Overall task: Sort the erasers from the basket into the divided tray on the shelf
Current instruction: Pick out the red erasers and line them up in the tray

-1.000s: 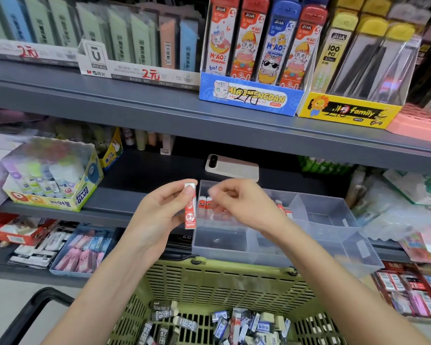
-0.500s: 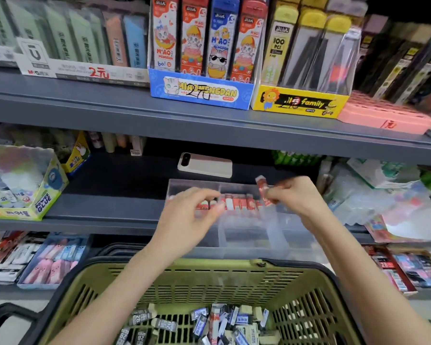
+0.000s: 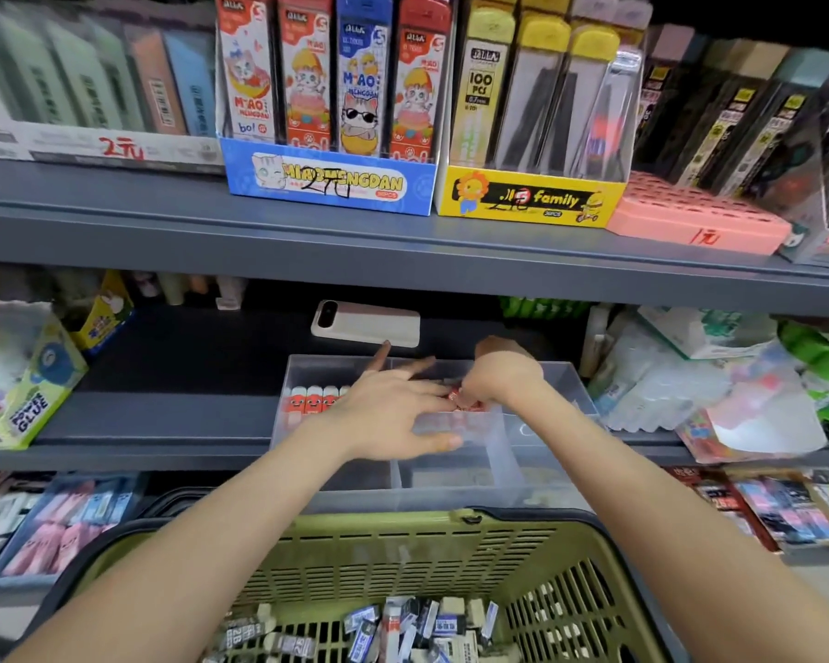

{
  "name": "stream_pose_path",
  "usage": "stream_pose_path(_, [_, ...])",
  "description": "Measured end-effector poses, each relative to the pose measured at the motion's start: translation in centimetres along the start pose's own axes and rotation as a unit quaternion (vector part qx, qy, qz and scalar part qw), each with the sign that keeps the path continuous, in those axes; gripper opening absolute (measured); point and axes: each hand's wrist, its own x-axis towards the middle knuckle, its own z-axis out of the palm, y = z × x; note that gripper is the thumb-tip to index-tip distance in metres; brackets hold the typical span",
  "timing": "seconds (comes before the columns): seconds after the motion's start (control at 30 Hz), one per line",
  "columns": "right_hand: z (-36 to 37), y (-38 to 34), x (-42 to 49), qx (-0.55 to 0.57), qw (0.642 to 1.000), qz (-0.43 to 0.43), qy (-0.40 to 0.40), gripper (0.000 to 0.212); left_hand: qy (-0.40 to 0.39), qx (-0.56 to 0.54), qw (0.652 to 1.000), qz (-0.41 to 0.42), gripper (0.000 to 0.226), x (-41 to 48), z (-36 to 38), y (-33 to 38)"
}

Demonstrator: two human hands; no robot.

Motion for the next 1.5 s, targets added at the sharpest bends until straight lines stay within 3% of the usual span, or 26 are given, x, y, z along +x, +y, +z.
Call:
stream_pose_path(0.2, [1.1,1.2,0.2,-0.070,0.994,-0.084,-0.011,0.025,-0.004,-0.001,1.000,-0.011,0.052,-0.1,0.3,-0.3])
stream_pose_path(0.33, [1.4,1.9,-0.6,-0.046,0.993,-0.113,-0.004,0.019,-0.005,-0.011,1.000,-0.014,0.052,-0.1,0.3,-0.2])
stream_pose_path(0.5, [2.6,2.6,-2.5,-0.089,0.977,-0.141,0.135,0.024,-0.011,-0.009,1.000,-0.017,0.048,-0.1,0.0,0.1])
stream_pose_path(0.6, [2.8,2.9,-3.0,-0.131,0.964,-0.168,0.161,0.027,-0.020,-0.012,0.999,-0.028,0.049,-0.3,-0.3,0.5])
stream_pose_path(0.77, [2.2,4.0,-4.7,-0.018,0.974,-0.147,0.171,0.029,0.021,-0.014,0.998,-0.050,0.050,-2.2,-0.5,0.4])
stream_pose_path(0.93, [3.4,4.2,-9.9,0.139,0.936,-0.196,0.257,0.027,0.160,-0.042,0.984,-0.063,0.043,-7.5,-0.4,0.4])
stream_pose_path(1.0, [5.1,3.8,-12.7,0.240,0.912,-0.241,0.228,0.022,0.218,-0.039,0.973,-0.063,0.042,-10.6,-0.2,0.8])
stream_pose_path(1.07, [7.8,3.4,-15.2,0.300,0.901,-0.284,0.135,0.019,0.266,-0.025,0.961,-0.076,0.042,-13.8,0.2,1.4])
stream_pose_path(1.17, [13.1,3.0,-16.6,0.270,0.917,-0.293,-0.009,0.018,0.315,-0.027,0.943,-0.105,0.032,-18.2,1.3,2.0])
stream_pose_path(1.27, [18.7,2.4,-15.5,0.180,0.953,-0.226,-0.090,0.029,0.305,-0.062,0.939,-0.147,0.032,-21.6,2.7,2.2])
stream_pose_path(1.37, [23.0,1.0,-13.9,0.150,0.981,-0.083,-0.088,0.052,0.301,-0.091,0.931,-0.187,0.033,-23.9,4.0,2.6])
stream_pose_path(1.5, [25.5,-0.8,-12.9,0.202,0.974,0.041,-0.091,0.038,0.245,-0.167,0.917,-0.267,0.015,-24.7,5.3,3.3])
